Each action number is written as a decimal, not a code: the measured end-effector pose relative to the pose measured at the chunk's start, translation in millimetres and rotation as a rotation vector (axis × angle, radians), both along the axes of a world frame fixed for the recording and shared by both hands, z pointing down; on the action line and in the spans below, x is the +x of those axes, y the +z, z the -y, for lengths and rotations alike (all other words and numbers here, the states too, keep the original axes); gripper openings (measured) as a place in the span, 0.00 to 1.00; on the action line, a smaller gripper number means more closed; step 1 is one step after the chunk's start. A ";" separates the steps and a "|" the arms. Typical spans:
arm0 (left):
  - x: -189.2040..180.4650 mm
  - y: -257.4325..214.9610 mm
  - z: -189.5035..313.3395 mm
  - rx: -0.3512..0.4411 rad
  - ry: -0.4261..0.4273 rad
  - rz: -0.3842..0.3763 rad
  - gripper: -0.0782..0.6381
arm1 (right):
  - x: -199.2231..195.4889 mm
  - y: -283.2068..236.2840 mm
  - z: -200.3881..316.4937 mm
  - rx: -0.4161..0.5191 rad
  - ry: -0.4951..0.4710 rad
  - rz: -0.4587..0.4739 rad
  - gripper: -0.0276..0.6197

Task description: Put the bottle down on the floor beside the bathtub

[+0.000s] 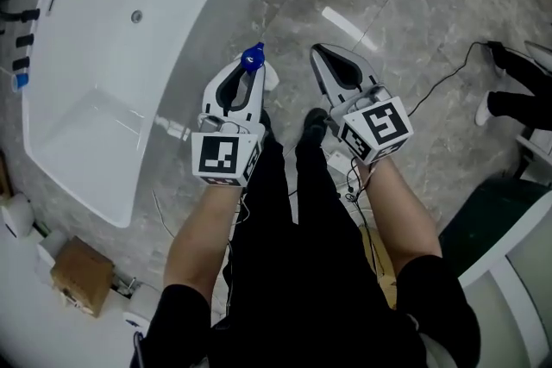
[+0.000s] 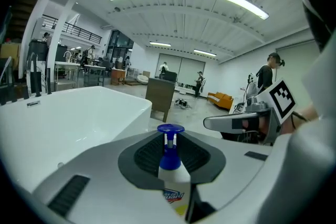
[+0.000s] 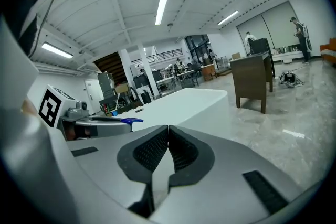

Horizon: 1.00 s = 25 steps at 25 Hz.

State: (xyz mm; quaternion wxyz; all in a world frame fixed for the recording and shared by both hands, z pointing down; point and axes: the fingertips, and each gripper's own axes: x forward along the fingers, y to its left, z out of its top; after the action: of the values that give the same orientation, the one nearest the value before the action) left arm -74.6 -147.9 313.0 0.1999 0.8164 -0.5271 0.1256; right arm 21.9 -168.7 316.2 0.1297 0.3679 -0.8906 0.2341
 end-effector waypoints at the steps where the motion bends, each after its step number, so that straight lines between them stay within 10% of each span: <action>1: -1.0 6.1 -3.0 -0.006 0.005 -0.002 0.22 | -0.1 8.0 -1.7 -0.011 0.006 -0.006 0.09; 25: 3.2 266.9 46.1 0.059 0.033 0.035 0.22 | 17.2 276.3 30.2 -0.005 0.019 -0.004 0.09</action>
State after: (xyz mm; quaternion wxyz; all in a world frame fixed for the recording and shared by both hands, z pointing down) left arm -71.4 -194.0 579.8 0.1644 0.8281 -0.5205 0.1276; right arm 39.0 -198.9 592.5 0.1300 0.3764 -0.8862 0.2368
